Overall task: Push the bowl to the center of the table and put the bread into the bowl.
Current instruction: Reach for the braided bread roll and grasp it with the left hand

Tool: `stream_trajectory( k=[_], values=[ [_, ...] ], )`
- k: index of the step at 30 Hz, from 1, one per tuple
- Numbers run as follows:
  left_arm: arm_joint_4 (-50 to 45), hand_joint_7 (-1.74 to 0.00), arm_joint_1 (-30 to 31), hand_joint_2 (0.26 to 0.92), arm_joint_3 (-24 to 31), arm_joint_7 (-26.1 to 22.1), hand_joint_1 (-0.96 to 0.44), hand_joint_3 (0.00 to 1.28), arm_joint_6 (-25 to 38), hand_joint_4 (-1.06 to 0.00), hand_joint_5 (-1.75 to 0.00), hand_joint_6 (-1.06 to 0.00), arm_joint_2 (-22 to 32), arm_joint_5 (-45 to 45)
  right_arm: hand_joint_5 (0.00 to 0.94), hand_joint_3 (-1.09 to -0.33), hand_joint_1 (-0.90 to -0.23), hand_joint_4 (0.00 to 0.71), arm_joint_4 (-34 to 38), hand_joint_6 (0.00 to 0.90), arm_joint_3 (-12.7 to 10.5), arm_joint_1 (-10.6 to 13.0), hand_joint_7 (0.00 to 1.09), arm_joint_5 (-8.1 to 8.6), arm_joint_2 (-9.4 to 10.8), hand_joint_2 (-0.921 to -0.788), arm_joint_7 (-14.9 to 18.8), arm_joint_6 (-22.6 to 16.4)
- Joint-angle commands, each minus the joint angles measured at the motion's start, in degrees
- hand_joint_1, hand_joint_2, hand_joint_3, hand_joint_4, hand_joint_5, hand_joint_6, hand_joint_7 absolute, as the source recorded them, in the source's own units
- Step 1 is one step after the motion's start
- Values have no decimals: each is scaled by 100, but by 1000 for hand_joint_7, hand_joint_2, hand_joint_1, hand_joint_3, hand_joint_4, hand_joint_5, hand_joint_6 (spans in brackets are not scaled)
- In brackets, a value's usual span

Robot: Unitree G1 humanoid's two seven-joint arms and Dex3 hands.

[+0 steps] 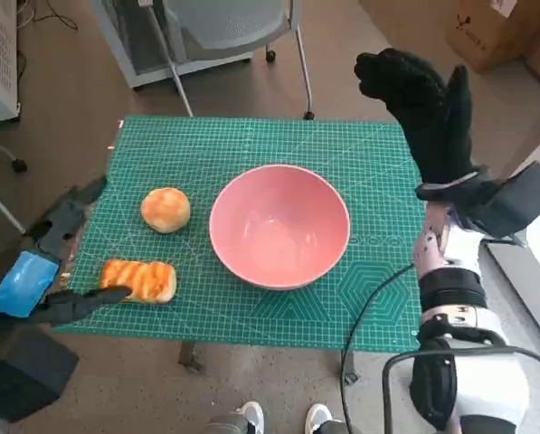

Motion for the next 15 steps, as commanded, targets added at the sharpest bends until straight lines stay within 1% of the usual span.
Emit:
stream_trajectory(
  k=[1,6,15],
  values=[
    [-512,-36,-121,671,-664,-390,206,19,807,-63,-5,-246,700,488,2,-757,-672,214,143,373,70,97,15,-76,92,-921,-120,112],
    [-543,-27,-270,686,-1079,-478,220,25,1122,-73,-5,-262,954,718,2,-757,-676,216,152,384,94,87,19,-50,111,-921,-137,126],
    [-211,-11,-507,716,-1730,-487,253,39,1277,-89,-5,-269,1079,969,2,-761,-668,217,133,385,100,110,16,1,165,-921,-86,81]
  ],
)
